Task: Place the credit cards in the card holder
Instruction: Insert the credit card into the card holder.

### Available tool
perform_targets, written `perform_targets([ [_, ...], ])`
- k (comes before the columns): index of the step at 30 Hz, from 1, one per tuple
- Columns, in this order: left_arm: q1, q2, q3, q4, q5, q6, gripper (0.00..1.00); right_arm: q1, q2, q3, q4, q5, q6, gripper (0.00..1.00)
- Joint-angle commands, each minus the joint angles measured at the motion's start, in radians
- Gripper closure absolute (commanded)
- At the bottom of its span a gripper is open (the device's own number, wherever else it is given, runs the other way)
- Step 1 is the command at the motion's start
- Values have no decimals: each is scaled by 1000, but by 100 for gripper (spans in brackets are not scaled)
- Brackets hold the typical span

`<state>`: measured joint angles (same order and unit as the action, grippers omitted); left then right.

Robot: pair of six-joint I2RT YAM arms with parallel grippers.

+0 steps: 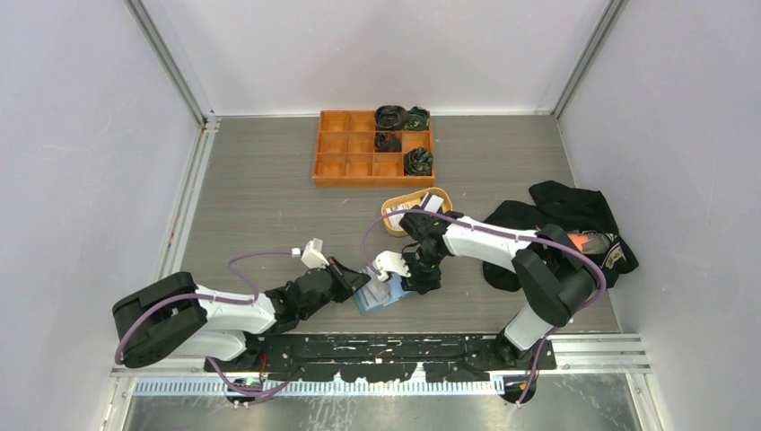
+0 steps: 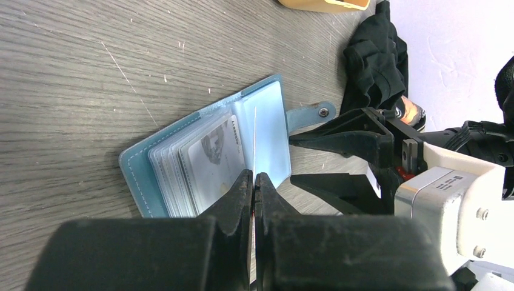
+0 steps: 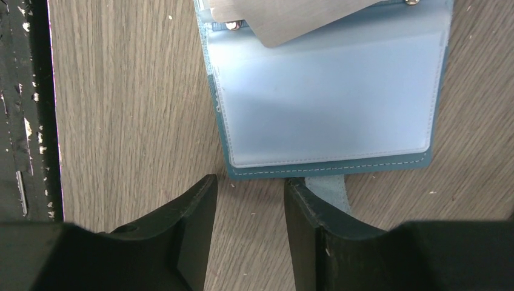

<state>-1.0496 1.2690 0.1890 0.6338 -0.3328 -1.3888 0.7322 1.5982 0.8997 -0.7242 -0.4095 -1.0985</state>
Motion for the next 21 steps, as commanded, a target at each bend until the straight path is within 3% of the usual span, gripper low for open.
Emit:
perform_targets([
  [1, -13, -22, -6, 0, -42, -18, 100, 11, 10, 32, -17, -15, 14, 50],
  [21, -25, 101, 26, 69, -44, -43, 100, 23, 18, 36, -15, -4, 23, 52],
])
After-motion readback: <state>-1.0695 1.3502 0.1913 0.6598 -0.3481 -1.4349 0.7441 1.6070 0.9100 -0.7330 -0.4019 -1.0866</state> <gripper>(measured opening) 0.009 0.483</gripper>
